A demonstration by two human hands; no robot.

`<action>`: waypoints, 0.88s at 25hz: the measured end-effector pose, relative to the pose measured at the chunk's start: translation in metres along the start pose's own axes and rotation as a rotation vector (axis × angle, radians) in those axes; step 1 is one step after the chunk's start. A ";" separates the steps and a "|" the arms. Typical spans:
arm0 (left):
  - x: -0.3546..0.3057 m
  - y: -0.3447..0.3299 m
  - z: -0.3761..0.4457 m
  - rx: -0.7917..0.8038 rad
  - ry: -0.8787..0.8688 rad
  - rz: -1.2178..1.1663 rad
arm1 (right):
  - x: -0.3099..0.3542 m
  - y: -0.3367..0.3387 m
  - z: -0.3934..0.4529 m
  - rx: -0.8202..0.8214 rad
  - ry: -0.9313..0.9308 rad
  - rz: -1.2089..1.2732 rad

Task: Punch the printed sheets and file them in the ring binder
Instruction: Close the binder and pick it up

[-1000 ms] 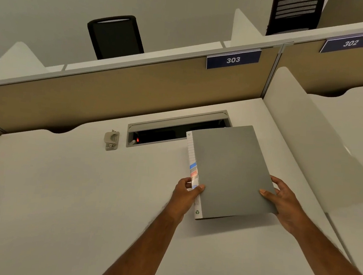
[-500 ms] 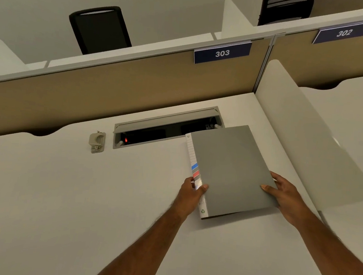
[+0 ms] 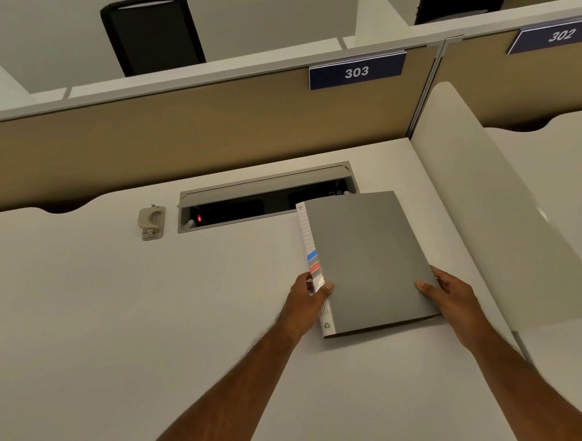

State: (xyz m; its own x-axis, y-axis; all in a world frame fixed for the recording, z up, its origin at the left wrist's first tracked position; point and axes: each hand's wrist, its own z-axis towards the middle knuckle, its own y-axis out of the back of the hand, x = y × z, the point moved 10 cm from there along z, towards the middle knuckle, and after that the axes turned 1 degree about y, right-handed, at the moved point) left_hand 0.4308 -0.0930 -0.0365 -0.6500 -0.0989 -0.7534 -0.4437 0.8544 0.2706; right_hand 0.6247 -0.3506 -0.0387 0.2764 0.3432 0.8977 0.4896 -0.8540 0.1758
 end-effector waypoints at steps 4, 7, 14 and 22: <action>0.003 0.003 0.003 -0.037 -0.007 0.064 | 0.008 0.003 -0.003 -0.071 0.027 -0.169; 0.007 0.005 0.003 -0.089 -0.011 0.185 | 0.008 0.004 -0.007 -0.114 0.019 -0.282; 0.012 0.021 -0.009 -0.094 -0.048 0.343 | 0.030 -0.016 -0.031 -0.209 0.154 -0.753; 0.045 0.108 -0.044 -0.260 -0.217 0.690 | 0.051 -0.115 -0.061 -0.082 0.387 -0.885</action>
State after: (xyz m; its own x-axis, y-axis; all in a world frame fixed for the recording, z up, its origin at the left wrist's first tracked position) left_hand 0.3270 -0.0278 -0.0149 -0.7089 0.5383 -0.4558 -0.1294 0.5359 0.8343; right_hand 0.5318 -0.2586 0.0115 -0.4627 0.7352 0.4953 0.3261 -0.3783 0.8663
